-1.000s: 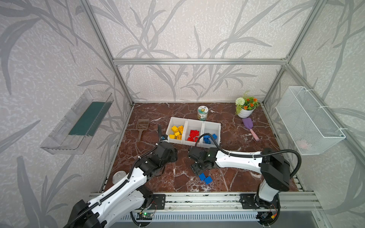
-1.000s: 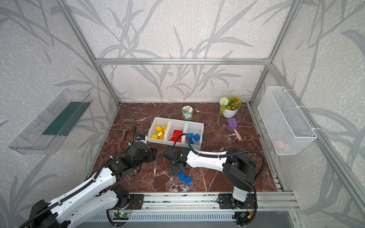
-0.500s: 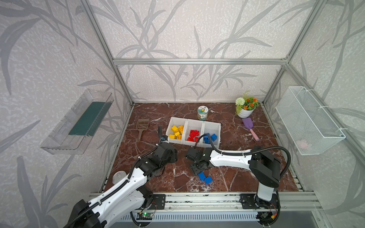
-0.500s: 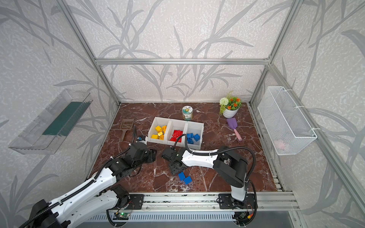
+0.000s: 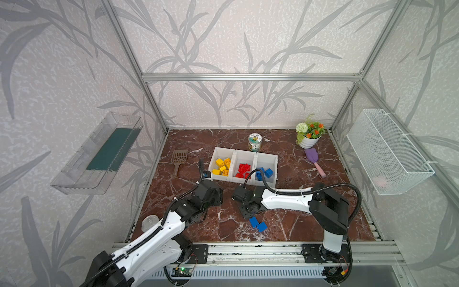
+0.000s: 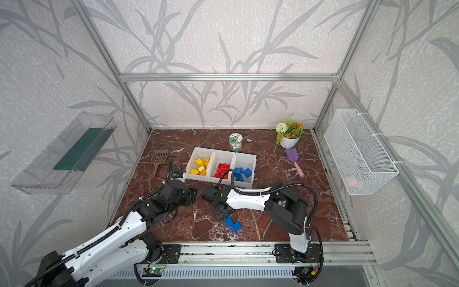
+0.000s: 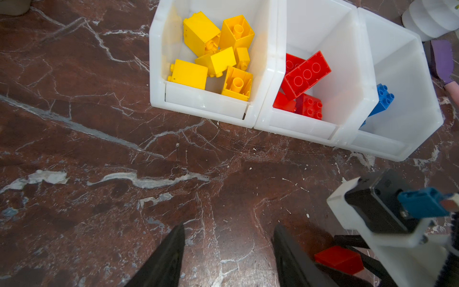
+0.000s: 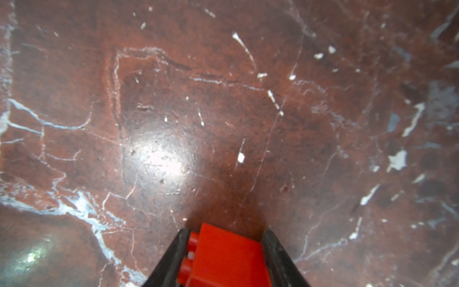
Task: Sort the legos into containers by color
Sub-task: Pick up the lego from the bottom-center of the table, then place the lego in the container.
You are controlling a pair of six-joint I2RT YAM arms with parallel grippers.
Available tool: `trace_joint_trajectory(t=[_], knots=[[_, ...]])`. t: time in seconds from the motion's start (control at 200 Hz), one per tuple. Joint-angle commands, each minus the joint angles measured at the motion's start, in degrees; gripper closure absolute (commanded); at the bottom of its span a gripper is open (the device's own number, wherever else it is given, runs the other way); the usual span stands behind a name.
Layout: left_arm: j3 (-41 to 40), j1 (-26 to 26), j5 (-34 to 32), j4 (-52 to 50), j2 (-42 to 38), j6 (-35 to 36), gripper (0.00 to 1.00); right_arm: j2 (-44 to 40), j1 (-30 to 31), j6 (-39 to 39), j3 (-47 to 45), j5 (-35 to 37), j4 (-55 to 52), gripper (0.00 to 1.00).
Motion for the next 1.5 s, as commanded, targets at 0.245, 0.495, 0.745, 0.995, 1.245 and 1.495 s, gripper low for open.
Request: trace_joint_trajectory(t=[0.245, 0.495, 0.745, 0.995, 1.245, 1.495], knots=[[-0.4, 0.2, -0.3, -0.5, -1.8, -0.5, 0.4, 0.9, -9.5, -17.0, 18.8, 4.0, -4.7, 0.62], [-0.8, 0.2, 0.0, -0.9, -2.3, -1.2, 0.4, 11.3, -16.7, -21.2, 33.4, 0.7, -5.2, 0.62], [-1.0, 0.3, 0.4, -0.6, -2.4, -1.3, 0.4, 14.3, -18.5, -21.3, 38.0, 0.4, -6.6, 0.31], [-1.3, 0.3, 4.2, 1.9, -1.2, 1.2, 0.38, 9.3, -18.8, -21.6, 35.5, 1.1, -6.0, 0.28], [-0.1, 0.0, 10.7, 4.4, 3.3, 4.8, 0.37, -4.9, -20.8, -19.8, 21.8, 2.8, -2.2, 0.28], [2.9, -6.5, 14.5, 5.9, 10.9, 10.9, 0.35, -22.9, -23.3, -15.0, -1.0, 7.3, 1.7, 0.28]])
